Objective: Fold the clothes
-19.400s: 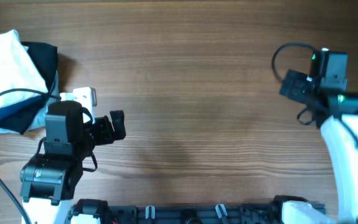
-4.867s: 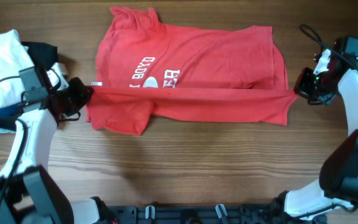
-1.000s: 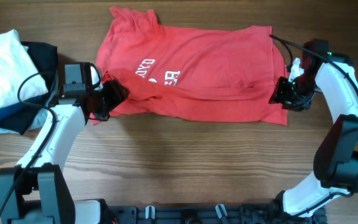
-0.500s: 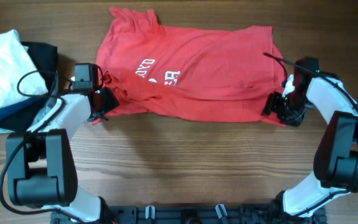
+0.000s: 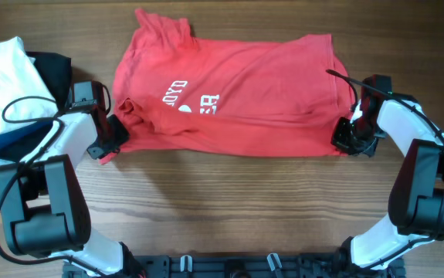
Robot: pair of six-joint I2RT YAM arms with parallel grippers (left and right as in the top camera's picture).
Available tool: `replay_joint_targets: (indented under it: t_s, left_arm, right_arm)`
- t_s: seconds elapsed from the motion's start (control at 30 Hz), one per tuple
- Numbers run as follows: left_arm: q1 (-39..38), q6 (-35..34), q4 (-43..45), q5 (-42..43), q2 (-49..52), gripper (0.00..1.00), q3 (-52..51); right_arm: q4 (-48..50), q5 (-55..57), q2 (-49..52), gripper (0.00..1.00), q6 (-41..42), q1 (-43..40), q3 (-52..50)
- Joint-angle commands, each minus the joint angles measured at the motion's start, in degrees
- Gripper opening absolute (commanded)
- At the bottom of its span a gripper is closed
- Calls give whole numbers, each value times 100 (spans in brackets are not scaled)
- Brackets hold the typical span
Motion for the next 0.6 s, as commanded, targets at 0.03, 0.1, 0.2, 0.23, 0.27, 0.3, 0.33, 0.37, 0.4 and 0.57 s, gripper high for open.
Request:
replay_joint_targets:
  t_s: [0.03, 0.1, 0.2, 0.23, 0.27, 0.3, 0.33, 0.37, 0.4, 0.57]
  left_arm:
    - [111, -203, -1119, -205, 433, 4, -396]
    - [153, -306, -1447, -315, 433, 4, -402]
    - [234, -310, -1847, -313, 428, 4, -407]
    - [254, -321, -2035, -315, 428, 4, -407]
    - [258, -321, -2135, -315, 415, 4, -431]
    - [258, -326, -2177, -315, 372, 4, -483]
    - [258, -374, -2179, -315, 313, 4, -549]
    - [258, -411, -2175, -315, 197, 4, -654]
    - [258, -413, -2138, -315, 50, 4, -758]
    - [256, -422, -2020, -308, -909, 6, -844]
  right_arm:
    - [-787, 1530, 66, 4, 1272, -42, -133]
    - [-1119, 1759, 66, 4, 1598, -42, -133]
    - [-1338, 1858, 63, 4, 1687, -42, -133]
    - [-1410, 1906, 63, 4, 1764, -42, -133]
    - [-1497, 1919, 63, 4, 1808, -42, -133]
    - [-1550, 1923, 61, 4, 1860, -42, -133]
    - [-1596, 1921, 46, 4, 1878, -42, -136]
    - [-1655, 1917, 7, 4, 1880, -42, -136]
    - [-1679, 1917, -70, 4, 1878, -42, -140]
    - [-1650, 1676, -927, 4, 1832, -42, -162]
